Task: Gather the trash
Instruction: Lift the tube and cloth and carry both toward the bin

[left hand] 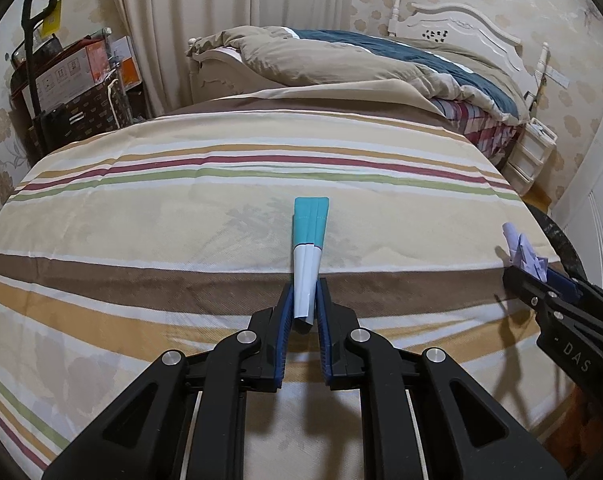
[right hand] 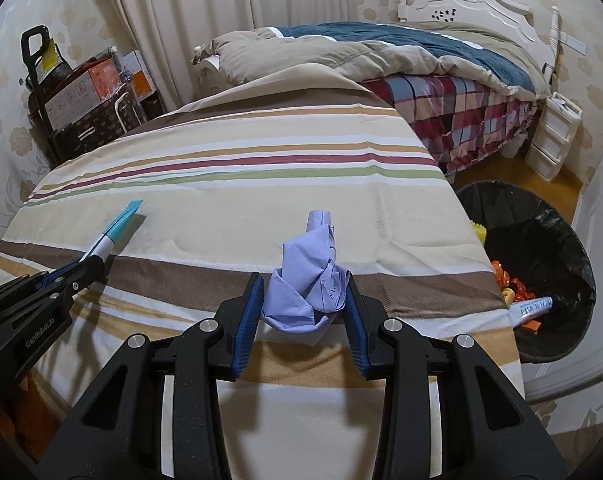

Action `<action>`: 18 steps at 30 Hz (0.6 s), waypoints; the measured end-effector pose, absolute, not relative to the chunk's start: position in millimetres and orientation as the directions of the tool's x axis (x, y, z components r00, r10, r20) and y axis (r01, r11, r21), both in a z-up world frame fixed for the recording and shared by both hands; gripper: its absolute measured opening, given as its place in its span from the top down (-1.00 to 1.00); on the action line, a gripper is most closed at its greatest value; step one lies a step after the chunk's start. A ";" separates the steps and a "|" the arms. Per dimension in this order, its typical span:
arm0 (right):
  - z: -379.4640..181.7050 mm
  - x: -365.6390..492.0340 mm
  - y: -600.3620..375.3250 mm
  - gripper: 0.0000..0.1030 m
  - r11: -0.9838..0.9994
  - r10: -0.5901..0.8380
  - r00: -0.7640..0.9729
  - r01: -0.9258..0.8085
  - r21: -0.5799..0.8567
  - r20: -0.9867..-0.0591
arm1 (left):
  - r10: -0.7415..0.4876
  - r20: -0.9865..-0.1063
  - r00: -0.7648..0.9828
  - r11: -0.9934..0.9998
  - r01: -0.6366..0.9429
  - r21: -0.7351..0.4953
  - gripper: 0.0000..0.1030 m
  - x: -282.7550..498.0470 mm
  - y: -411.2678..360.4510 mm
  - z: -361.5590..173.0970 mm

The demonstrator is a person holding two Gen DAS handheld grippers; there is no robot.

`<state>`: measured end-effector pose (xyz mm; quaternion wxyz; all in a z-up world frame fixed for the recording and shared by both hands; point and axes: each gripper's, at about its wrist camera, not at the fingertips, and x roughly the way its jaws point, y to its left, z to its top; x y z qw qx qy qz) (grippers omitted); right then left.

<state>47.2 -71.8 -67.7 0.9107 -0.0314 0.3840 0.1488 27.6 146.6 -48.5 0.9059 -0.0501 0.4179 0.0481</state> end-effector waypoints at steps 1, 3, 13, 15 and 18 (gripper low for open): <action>-67.6 47.5 -72.5 0.26 0.954 0.248 0.661 -0.294 0.061 -0.708 | 0.045 -0.764 0.643 0.990 -0.129 -0.050 0.72 27.5 146.1 -49.4; -67.0 48.1 -73.2 0.26 0.954 0.250 0.661 -0.293 0.063 -0.707 | 0.046 -0.768 0.638 0.990 -0.133 -0.051 0.72 29.0 147.5 -50.9; -68.4 50.2 -73.9 0.26 0.954 0.248 0.650 -0.293 0.064 -0.718 | 0.029 -0.770 0.637 0.988 -0.137 -0.077 0.60 30.3 151.4 -51.9; -69.7 51.4 -74.1 0.26 0.954 0.250 0.646 -0.292 0.069 -0.721 | 0.031 -0.770 0.637 0.988 -0.135 -0.072 0.58 30.8 150.9 -52.0; -70.5 52.1 -74.6 0.26 0.953 0.255 0.643 -0.292 0.076 -0.722 | 0.033 -0.771 0.636 0.989 -0.134 -0.068 0.50 32.7 150.6 -52.1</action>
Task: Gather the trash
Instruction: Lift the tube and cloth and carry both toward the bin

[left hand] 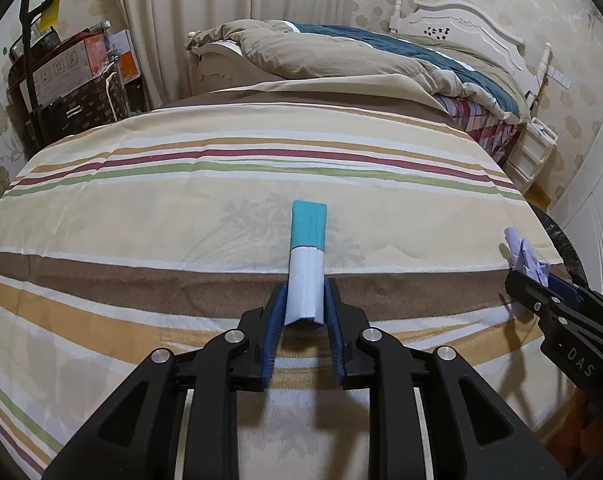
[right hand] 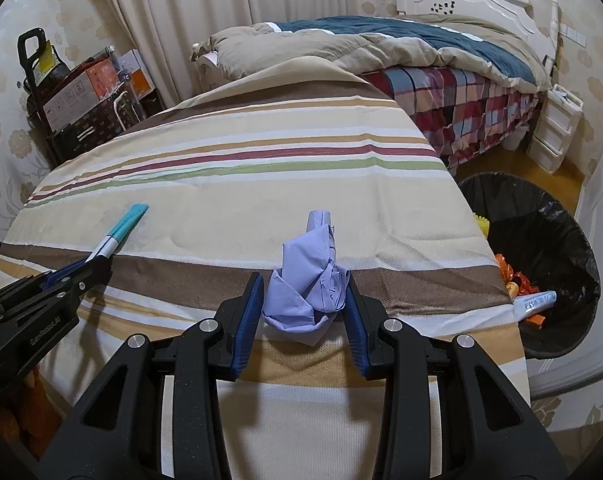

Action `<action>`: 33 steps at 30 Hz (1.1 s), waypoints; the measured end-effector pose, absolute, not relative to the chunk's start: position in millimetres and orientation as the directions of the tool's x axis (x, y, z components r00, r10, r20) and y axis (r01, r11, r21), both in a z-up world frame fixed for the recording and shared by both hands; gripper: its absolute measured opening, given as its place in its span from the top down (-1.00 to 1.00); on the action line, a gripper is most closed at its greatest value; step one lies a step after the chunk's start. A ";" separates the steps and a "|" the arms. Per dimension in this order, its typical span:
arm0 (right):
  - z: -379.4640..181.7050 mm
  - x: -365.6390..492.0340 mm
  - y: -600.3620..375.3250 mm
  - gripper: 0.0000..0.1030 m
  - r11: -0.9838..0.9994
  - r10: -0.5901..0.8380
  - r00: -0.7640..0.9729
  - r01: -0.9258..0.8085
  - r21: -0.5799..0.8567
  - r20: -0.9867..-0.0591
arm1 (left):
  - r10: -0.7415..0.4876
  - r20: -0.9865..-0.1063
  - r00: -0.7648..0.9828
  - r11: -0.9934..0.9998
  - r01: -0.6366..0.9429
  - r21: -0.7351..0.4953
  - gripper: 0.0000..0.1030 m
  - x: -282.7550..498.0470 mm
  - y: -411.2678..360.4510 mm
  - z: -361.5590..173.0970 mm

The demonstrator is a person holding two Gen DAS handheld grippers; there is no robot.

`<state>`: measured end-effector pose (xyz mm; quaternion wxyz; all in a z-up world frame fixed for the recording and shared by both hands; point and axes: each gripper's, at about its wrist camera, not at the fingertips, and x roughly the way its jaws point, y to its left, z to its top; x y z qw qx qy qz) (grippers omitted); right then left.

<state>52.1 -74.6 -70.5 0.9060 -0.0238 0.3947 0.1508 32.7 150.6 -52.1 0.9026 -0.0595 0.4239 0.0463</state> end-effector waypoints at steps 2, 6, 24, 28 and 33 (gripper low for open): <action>-71.3 52.4 -74.9 0.26 0.953 0.256 0.640 -0.292 0.079 -0.724 | 0.035 -0.771 0.635 0.988 -0.136 -0.067 0.40 34.9 150.6 -52.1; -71.2 53.3 -75.2 0.26 0.953 0.256 0.640 -0.293 0.078 -0.725 | 0.040 -0.772 0.634 0.989 -0.133 -0.057 0.37 39.5 149.5 -52.8; -69.6 47.9 -73.2 0.26 0.953 0.250 0.654 -0.297 0.061 -0.714 | 0.037 -0.760 0.648 0.993 -0.108 -0.044 0.72 39.6 142.1 -49.7; -67.6 45.4 -74.4 0.26 0.954 0.244 0.661 -0.295 0.053 -0.710 | 0.027 -0.753 0.658 0.993 -0.103 -0.055 0.72 36.0 136.1 -45.5; -64.6 40.5 -78.8 0.26 0.956 0.238 0.669 -0.288 0.050 -0.704 | 0.014 -0.740 0.673 0.994 -0.091 -0.064 0.72 31.6 127.9 -40.5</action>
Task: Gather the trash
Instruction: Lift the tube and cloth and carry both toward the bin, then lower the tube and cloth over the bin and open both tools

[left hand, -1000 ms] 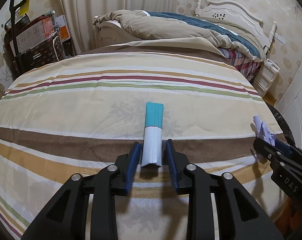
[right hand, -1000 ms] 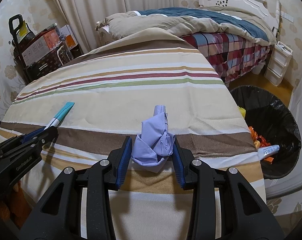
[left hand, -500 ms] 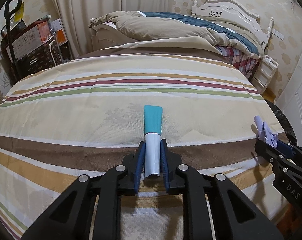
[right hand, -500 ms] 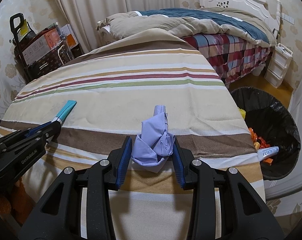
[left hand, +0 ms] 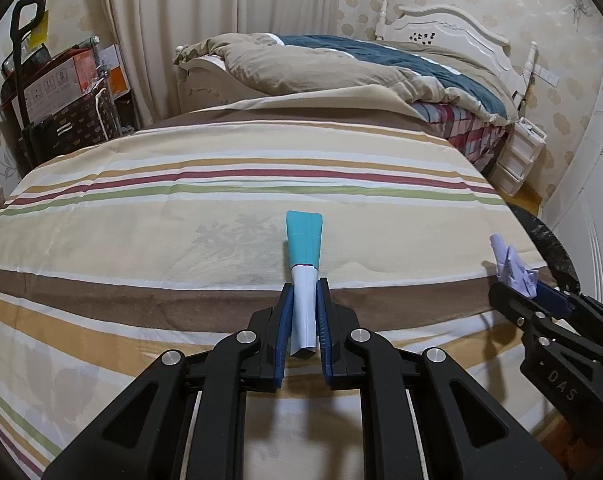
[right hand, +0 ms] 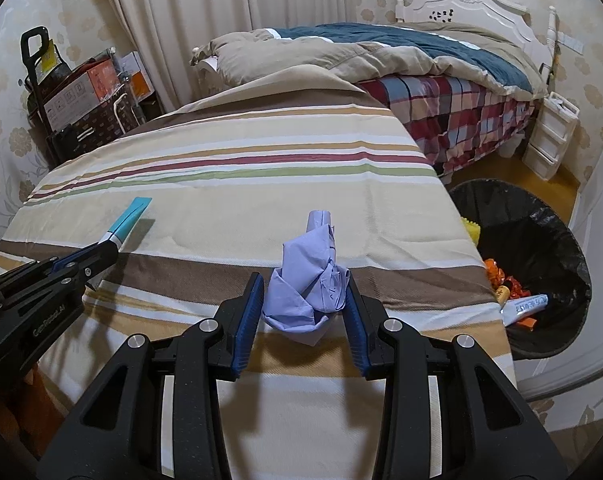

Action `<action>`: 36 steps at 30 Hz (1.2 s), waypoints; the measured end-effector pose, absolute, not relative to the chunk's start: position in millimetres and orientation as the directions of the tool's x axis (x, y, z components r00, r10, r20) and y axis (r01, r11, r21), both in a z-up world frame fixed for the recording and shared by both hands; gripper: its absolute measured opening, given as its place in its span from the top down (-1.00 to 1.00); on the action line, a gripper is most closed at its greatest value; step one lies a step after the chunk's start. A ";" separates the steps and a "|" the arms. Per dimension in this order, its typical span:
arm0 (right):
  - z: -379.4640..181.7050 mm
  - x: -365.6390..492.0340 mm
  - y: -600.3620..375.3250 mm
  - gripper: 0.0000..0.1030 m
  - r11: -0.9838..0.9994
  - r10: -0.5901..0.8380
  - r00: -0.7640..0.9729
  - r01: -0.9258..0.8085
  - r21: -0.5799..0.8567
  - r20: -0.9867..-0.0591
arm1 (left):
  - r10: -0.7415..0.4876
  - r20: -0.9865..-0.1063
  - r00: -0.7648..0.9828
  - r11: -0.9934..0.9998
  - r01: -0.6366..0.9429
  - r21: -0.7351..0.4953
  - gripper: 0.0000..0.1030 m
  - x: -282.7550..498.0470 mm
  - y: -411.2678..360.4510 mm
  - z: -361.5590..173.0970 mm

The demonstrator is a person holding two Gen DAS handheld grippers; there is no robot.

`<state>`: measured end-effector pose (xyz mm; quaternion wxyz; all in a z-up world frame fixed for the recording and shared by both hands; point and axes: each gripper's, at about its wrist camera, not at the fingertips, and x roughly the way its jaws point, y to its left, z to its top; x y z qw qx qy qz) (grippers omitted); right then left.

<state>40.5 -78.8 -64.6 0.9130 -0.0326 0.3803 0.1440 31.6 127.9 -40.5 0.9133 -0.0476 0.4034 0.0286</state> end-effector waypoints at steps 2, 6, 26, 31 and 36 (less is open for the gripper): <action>-62.2 37.9 -81.3 0.26 0.958 0.236 0.675 -0.283 0.049 -0.699 | 0.007 -0.733 0.680 0.995 -0.081 -0.066 0.72 30.2 123.4 -37.5; -55.7 33.9 -90.6 0.26 0.963 0.226 0.691 -0.266 0.050 -0.686 | -0.003 -0.715 0.699 0.996 -0.059 -0.061 0.72 26.7 112.0 -30.8; -13.9 27.2 -168.7 0.26 0.994 0.101 0.801 -0.102 0.033 -0.590 | -0.111 -0.651 0.751 0.994 0.094 -0.061 0.72 39.4 34.1 -5.1; -5.9 33.0 -200.4 0.26 0.999 0.052 0.822 -0.034 0.043 -0.567 | -0.148 -0.638 0.756 0.988 0.146 -0.057 0.72 49.1 5.2 1.0; -3.9 41.1 -225.1 0.26 0.998 0.016 0.831 0.016 0.053 -0.556 | -0.186 -0.623 0.759 0.980 0.193 -0.058 0.72 60.8 -23.9 7.4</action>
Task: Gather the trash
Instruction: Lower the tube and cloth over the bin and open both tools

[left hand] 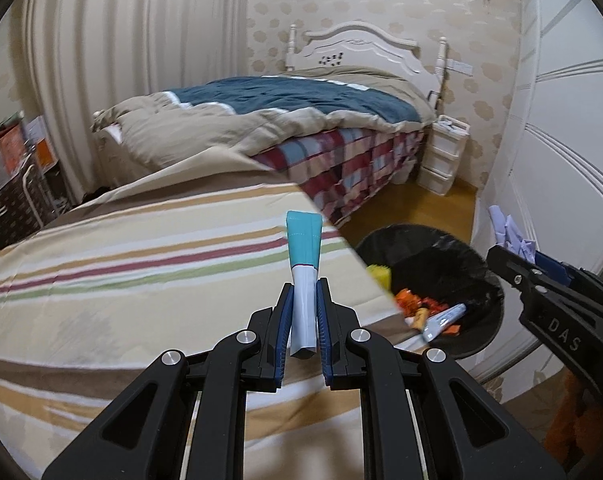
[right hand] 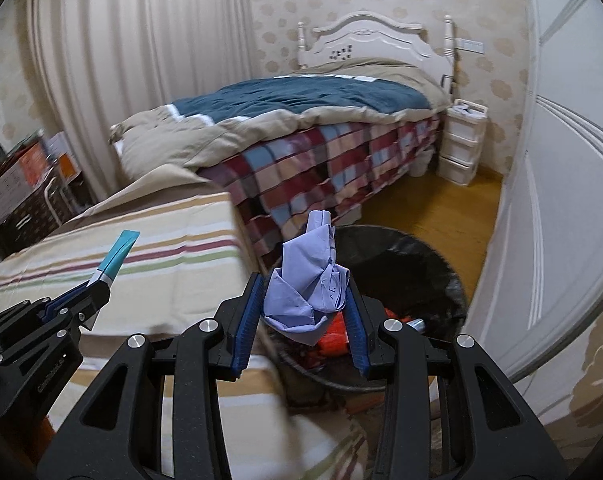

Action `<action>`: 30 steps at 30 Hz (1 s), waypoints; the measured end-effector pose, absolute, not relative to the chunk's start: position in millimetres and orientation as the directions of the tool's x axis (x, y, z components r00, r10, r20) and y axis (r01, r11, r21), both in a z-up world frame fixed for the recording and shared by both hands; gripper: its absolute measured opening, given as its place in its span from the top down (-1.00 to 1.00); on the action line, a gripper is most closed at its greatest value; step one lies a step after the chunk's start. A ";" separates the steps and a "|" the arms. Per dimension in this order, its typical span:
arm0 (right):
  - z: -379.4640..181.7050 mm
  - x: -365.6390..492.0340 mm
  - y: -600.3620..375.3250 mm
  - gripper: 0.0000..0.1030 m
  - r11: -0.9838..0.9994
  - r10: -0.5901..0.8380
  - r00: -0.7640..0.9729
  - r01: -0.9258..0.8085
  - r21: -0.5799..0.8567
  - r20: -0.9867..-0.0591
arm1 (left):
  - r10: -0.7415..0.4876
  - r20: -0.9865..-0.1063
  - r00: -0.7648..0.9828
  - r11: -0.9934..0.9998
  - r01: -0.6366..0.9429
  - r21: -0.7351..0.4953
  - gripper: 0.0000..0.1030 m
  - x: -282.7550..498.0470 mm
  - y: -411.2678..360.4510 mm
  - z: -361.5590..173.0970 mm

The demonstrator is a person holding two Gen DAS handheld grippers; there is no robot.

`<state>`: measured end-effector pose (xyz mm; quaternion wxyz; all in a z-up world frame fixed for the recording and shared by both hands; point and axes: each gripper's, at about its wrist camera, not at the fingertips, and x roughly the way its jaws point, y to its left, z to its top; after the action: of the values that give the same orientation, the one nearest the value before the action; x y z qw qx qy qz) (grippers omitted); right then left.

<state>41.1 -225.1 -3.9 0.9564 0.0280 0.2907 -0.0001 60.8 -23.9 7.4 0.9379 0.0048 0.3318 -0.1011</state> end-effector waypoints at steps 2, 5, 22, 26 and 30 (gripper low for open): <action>-3.8 44.8 -234.4 0.26 0.998 0.004 0.835 0.031 0.054 -0.550 | -0.200 -0.618 0.760 0.976 0.209 -0.058 0.72 65.6 -34.7 8.8; -4.4 52.4 -245.7 0.26 0.998 -0.009 0.838 0.044 0.052 -0.546 | -0.213 -0.617 0.758 0.972 0.228 -0.056 0.72 72.4 -49.0 8.5; -20.4 98.5 -297.5 0.26 0.989 -0.059 0.819 0.124 0.076 -0.570 | -0.210 -0.651 0.729 0.959 0.282 0.006 0.72 127.2 -116.1 -15.7; -28.2 107.3 -304.6 0.26 0.987 -0.067 0.808 0.139 0.078 -0.585 | -0.207 -0.658 0.724 0.957 0.291 0.020 0.72 137.1 -127.2 -18.0; -36.0 116.8 -311.0 0.25 0.985 -0.077 0.798 0.153 0.078 -0.598 | -0.204 -0.665 0.719 0.954 0.299 0.031 0.71 142.5 -137.1 -21.6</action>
<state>116.8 -311.0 -36.0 0.9461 0.0612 0.3121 -0.0606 142.5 -137.1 -21.6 0.9245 0.0682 0.3496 -0.1360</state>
